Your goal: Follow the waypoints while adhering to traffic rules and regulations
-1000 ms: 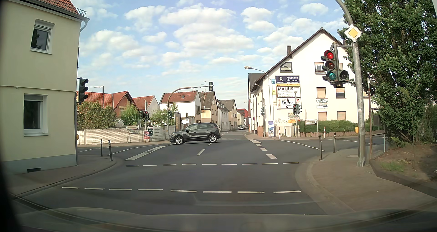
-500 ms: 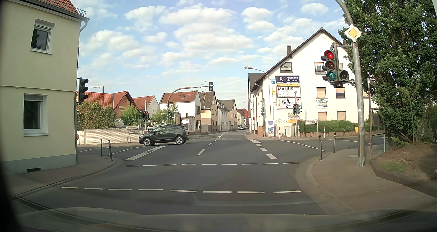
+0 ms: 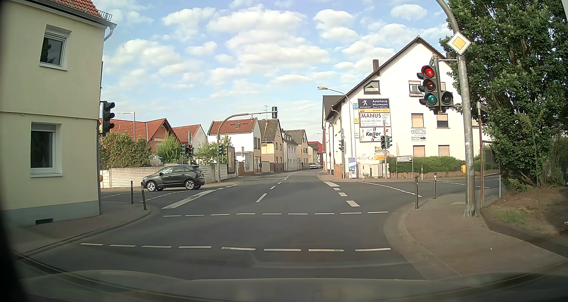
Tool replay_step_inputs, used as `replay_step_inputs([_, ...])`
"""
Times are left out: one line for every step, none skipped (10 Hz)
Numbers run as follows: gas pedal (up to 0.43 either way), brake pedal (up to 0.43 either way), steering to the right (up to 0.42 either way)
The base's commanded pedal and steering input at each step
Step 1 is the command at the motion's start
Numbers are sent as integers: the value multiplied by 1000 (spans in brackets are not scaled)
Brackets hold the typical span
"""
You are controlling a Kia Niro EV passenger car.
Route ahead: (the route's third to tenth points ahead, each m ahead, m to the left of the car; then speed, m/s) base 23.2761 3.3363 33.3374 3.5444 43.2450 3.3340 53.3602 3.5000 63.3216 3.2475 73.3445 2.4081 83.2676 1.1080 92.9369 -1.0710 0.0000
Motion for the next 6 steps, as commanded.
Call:
replay_step_inputs([0,329,-8])
replay_step_inputs([0,329,-8])
replay_step_inputs([0,329,-8])
replay_step_inputs([0,329,-7])
replay_step_inputs([0,329,-8])
replay_step_inputs([0,329,-7])
